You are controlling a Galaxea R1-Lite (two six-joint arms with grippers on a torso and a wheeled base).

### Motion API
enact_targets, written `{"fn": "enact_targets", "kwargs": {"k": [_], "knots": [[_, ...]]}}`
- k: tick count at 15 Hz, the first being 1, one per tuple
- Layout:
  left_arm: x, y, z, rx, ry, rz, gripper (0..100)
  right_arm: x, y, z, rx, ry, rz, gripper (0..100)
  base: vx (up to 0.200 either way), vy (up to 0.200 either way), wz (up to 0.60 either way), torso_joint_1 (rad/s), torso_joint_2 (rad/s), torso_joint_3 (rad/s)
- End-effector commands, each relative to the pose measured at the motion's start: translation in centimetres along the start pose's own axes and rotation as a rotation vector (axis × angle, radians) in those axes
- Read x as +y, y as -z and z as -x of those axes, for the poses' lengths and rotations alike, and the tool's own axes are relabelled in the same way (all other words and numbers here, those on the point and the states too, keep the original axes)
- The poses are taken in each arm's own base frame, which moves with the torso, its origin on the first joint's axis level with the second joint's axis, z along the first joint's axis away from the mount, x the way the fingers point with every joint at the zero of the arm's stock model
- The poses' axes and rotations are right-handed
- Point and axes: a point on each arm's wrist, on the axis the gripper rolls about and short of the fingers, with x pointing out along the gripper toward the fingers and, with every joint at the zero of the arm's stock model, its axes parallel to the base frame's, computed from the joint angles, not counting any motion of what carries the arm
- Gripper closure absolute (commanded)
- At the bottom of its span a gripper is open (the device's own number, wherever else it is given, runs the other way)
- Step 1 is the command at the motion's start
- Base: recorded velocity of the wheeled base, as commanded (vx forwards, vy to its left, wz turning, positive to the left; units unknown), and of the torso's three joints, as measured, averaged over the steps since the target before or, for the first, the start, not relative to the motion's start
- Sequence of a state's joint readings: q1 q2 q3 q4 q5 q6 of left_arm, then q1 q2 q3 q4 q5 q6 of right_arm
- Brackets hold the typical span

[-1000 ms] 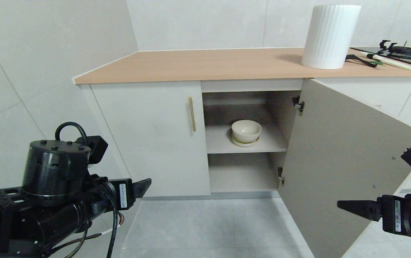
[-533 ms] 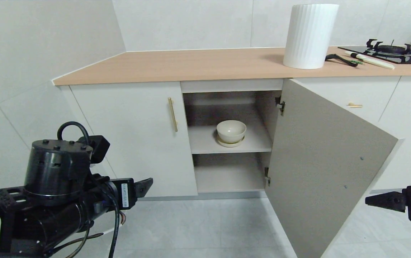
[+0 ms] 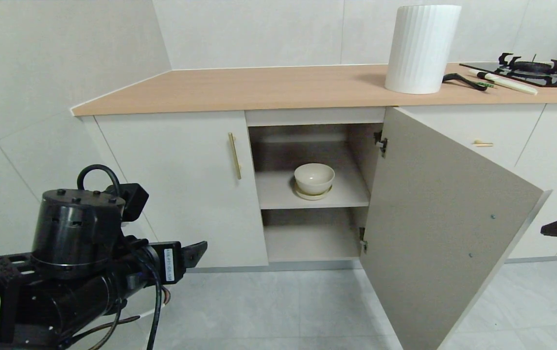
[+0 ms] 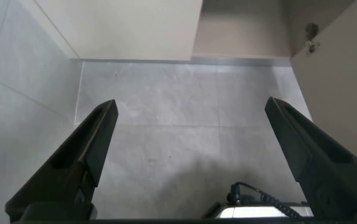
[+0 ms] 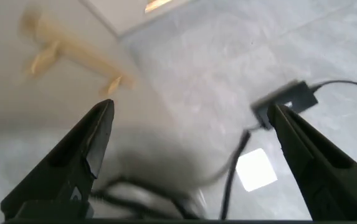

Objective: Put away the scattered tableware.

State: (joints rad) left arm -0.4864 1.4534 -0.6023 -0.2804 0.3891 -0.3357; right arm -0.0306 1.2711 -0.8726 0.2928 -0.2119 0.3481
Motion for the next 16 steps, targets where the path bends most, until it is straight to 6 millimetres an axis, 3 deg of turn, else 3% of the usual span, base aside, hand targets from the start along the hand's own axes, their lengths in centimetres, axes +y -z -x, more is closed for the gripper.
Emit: {"fn": "enact_targets", "kwargs": {"k": [1, 6, 8, 11, 14, 16], "knots": [[0.0, 0.0, 0.1, -0.003, 0.0, 0.001, 0, -0.3, 0.0, -2.8, 0.026, 0.038, -0.023, 0, 0.0, 0.0, 0.0, 0.0, 0.0, 0.0], [0.0, -0.1, 0.2, -0.008, 0.004, 0.002, 0, 0.2, 1.0, -7.1, 0.035, -0.055, -0.04, 0, 0.0, 0.0, 0.0, 0.0, 0.0, 0.0], [-0.1, -0.6, 0.2, -0.021, 0.008, 0.008, 0, 0.5, 1.1, -7.6, 0.06, -0.104, -0.042, 0, 0.0, 0.0, 0.0, 0.0, 0.0, 0.0], [-0.3, -1.2, 0.1, -0.035, 0.01, -0.002, 0, 3.2, 1.9, -7.2, 0.102, -0.237, 0.014, 0, 0.0, 0.0, 0.0, 0.0, 0.0, 0.0], [0.1, -0.8, 0.7, -0.033, 0.009, -0.051, 0, 7.3, 2.8, -7.7, 0.136, -0.353, 0.107, 0, 0.0, 0.0, 0.0, 0.0, 0.0, 0.0], [0.6, -1.1, 0.7, -0.046, -0.006, -0.036, 0, 11.0, 3.5, -7.9, 0.169, -0.448, 0.167, 0, 0.0, 0.0, 0.0, 0.0, 0.0, 0.0]]}}
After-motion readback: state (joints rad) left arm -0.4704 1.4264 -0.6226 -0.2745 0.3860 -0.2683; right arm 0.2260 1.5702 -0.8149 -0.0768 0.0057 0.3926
